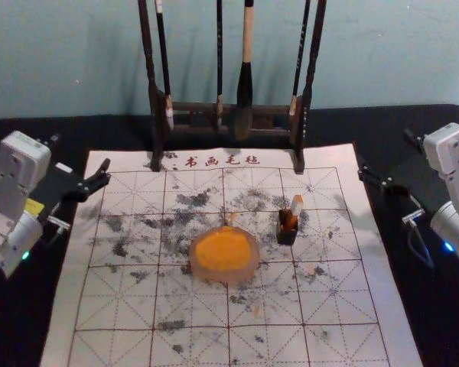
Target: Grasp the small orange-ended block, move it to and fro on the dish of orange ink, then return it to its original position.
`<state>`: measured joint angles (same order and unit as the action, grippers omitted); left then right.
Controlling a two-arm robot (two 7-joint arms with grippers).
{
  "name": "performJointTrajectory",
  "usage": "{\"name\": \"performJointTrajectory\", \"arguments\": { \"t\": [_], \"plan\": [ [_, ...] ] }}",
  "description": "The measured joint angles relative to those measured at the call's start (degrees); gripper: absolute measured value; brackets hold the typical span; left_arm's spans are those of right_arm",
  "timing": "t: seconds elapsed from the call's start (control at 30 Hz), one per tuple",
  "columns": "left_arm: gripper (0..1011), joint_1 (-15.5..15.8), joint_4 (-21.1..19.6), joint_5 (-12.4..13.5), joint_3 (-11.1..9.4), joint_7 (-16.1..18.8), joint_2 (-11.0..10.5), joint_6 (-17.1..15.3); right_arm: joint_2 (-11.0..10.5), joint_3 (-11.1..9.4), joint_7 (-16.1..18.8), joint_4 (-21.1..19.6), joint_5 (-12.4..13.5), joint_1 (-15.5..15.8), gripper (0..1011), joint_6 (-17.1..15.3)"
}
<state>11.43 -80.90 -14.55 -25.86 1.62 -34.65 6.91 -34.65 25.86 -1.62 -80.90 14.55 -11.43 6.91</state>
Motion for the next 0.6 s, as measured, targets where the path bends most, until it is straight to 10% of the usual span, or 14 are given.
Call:
{"name": "performJointTrajectory", "arguments": {
  "t": [0.6],
  "plan": [
    [1001,0.0,0.0,0.0,0.0,0.0,0.0,0.0,0.0,0.0,0.0,0.0,0.0,0.0,1004,0.0]
  ]
}}
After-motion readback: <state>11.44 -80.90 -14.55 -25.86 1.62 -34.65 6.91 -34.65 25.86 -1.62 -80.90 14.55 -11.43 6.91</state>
